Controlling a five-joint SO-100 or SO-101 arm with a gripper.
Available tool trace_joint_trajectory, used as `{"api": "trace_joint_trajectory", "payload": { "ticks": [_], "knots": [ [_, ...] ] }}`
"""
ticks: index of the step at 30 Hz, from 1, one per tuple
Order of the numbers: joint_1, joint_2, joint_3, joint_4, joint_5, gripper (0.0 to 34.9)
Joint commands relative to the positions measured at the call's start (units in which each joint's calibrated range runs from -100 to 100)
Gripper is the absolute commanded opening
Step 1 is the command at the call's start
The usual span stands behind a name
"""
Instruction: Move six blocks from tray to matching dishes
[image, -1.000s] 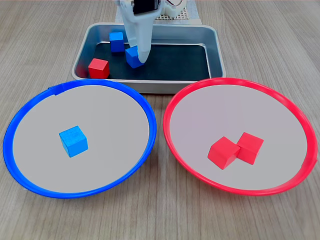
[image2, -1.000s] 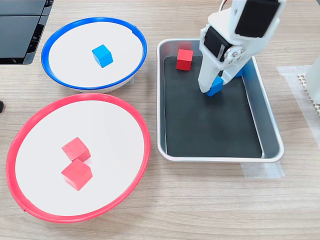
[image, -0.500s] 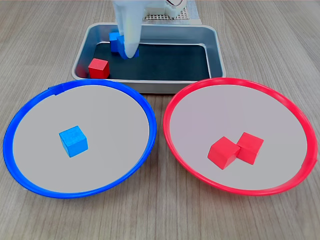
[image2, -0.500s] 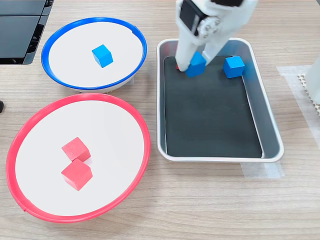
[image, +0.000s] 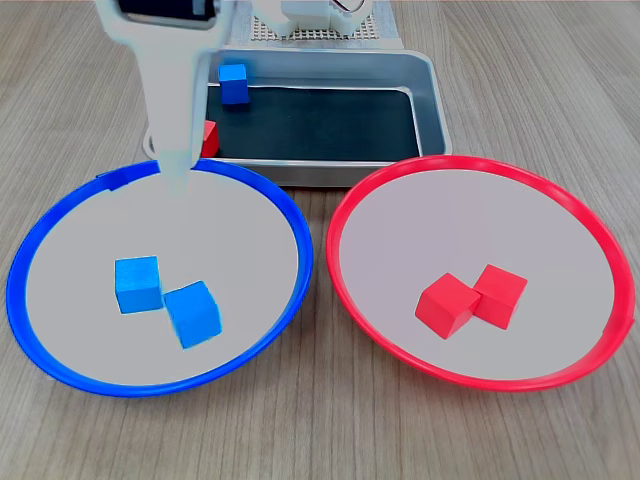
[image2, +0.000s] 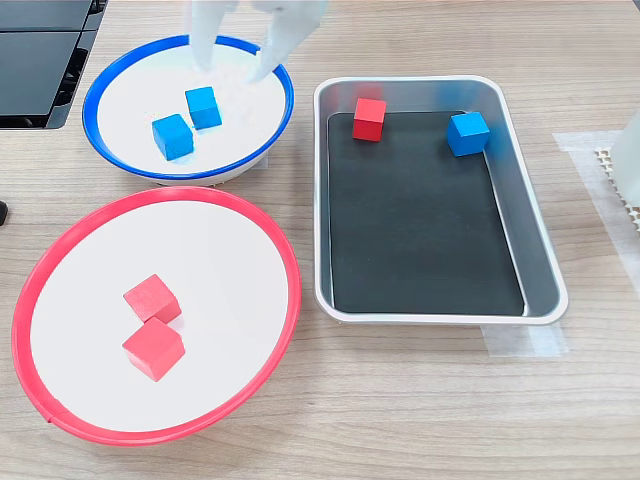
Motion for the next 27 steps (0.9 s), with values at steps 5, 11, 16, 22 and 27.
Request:
{"api": "trace_joint_trajectory", "payload": {
  "ticks": [5,11,16,22,27],
  "knots": [
    [5.50,-28.01,25.89,12.62,9.52,0.2],
    [15.67,-41.66,49.10,10.22,17.44,0.3],
    [16.14,-44.56,55.74,8.57,25.93,12.7],
    [13.03,-46.60,56.75,9.07,37.66,22.4],
    [13.41,-46.69,57.20,8.16,45.42,16.9]
  ]
}}
